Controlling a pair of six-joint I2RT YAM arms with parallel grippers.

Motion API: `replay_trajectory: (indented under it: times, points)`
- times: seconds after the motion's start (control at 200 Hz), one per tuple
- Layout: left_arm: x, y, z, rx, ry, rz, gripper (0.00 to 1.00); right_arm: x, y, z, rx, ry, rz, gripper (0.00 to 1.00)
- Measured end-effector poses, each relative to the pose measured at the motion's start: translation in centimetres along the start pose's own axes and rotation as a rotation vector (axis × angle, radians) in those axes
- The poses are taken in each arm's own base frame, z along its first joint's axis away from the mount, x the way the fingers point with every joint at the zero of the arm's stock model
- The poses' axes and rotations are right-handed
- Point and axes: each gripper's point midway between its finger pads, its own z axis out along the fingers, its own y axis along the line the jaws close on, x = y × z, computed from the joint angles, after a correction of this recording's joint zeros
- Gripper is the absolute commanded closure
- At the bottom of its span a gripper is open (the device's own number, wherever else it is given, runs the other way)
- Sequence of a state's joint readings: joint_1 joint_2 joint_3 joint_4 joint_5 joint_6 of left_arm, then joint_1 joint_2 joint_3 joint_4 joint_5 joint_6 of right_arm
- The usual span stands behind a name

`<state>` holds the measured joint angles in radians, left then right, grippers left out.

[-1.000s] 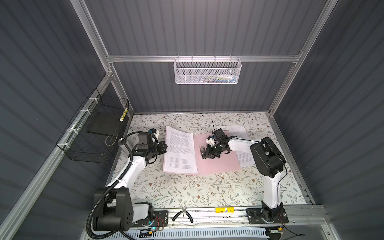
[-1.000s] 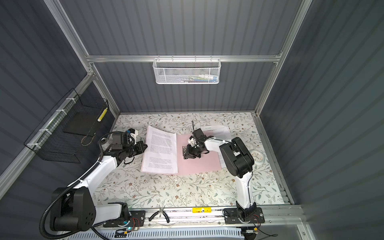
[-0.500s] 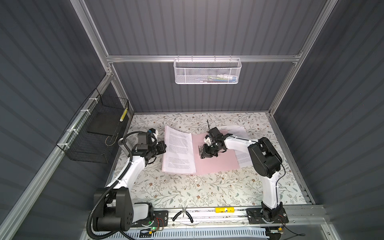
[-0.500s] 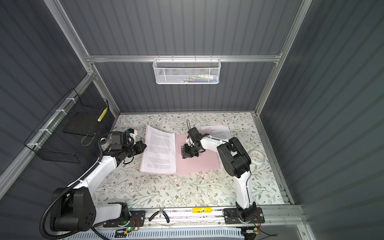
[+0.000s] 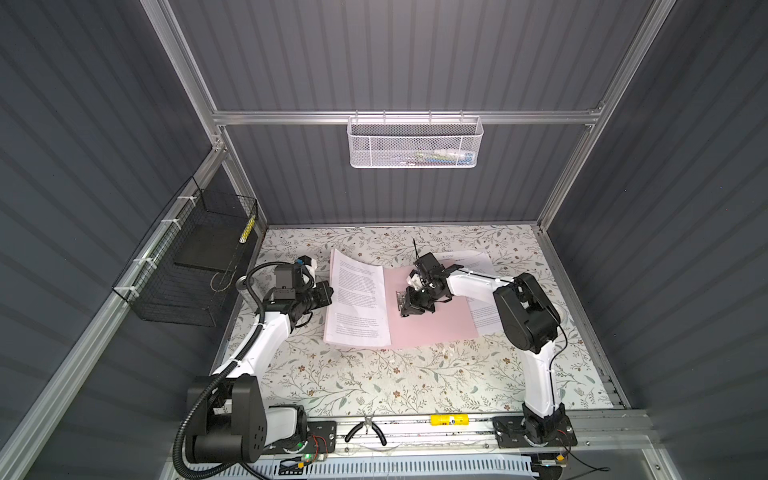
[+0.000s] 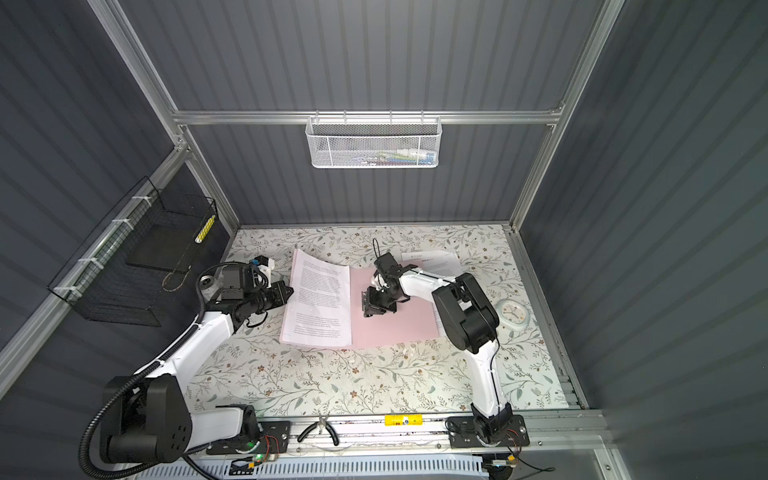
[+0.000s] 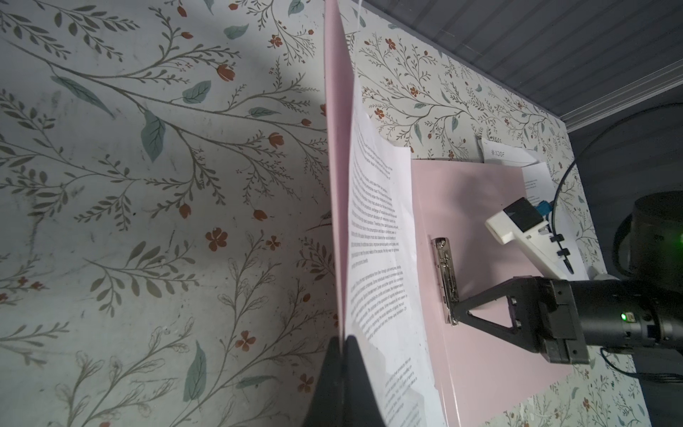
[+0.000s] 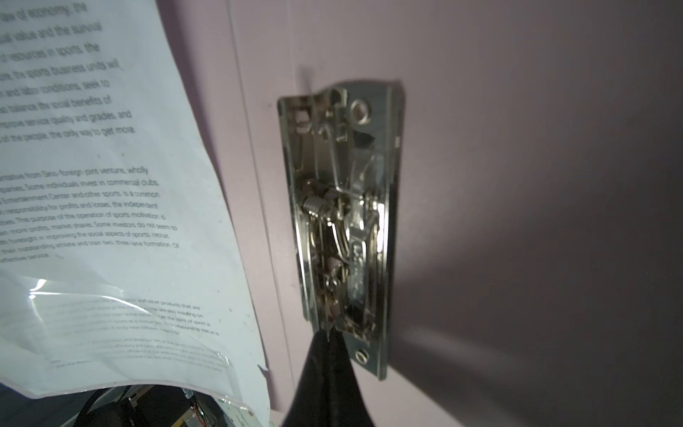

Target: Put the files into the folder

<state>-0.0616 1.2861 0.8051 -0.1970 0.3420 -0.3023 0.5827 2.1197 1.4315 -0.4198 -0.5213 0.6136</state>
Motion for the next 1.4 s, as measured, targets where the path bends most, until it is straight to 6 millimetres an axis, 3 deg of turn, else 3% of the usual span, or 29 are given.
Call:
replay_trajectory:
  times: [0.655,0.996,1.216,1.321,1.401]
  points:
    - [-0.1,0.0,-0.1,-0.006,-0.007,0.003,1.00,-0.1,-1.2,0.1,0.134,0.011,-0.086,1.00]
    - [1.2,0.0,0.3,-0.006,0.046,-0.007,1.00,-1.4,-2.4,-2.7,0.016,-0.022,-0.015,1.00]
    - [1.4,0.3,0.6,-0.015,0.061,-0.010,1.00,-1.8,0.8,-2.8,-0.192,-0.012,0.055,1.00]
    - [1.2,0.5,0.6,-0.027,0.055,-0.008,1.00,-1.1,1.0,-2.9,-0.198,0.000,0.077,0.86]
    - [1.2,0.5,0.6,-0.027,0.055,-0.008,1.00,-0.9,0.8,-3.3,-0.158,-0.004,0.064,0.81]
